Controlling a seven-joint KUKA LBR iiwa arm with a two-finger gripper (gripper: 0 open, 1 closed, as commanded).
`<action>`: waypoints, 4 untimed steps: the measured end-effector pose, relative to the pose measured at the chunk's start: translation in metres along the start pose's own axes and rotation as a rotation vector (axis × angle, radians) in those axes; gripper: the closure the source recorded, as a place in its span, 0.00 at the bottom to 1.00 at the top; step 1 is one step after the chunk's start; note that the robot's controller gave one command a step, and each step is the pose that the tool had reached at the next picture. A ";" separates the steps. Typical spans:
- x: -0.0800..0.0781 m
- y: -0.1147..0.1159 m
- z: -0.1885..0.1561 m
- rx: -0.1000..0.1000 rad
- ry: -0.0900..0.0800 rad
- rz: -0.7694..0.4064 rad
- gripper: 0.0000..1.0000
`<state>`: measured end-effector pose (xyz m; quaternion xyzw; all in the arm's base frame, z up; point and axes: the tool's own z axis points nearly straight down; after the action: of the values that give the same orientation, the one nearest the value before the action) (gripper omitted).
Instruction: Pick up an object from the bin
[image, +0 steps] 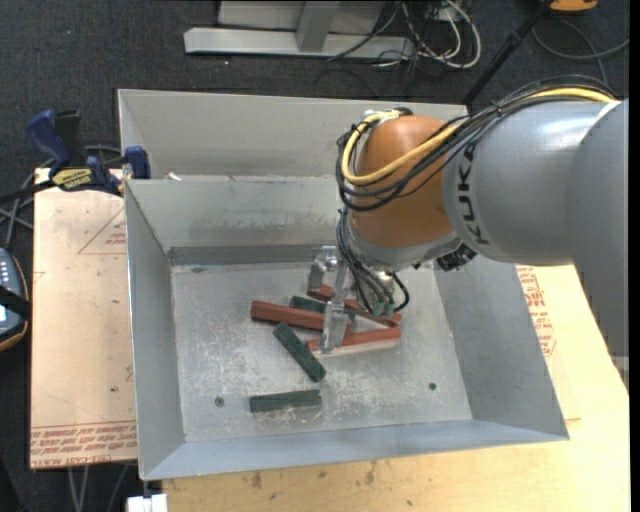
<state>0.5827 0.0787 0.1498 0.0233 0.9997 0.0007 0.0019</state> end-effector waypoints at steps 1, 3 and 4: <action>0.008 -0.021 0.065 -0.001 -0.001 0.095 0.00; 0.003 -0.033 0.070 -0.010 -0.011 0.081 1.00; 0.003 -0.033 0.067 -0.008 -0.010 0.080 1.00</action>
Offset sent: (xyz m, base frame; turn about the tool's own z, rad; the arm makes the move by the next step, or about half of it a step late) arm -0.0104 -0.0382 -0.0798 0.0814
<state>0.5784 0.0462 0.0831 0.0634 0.9980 0.0049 0.0071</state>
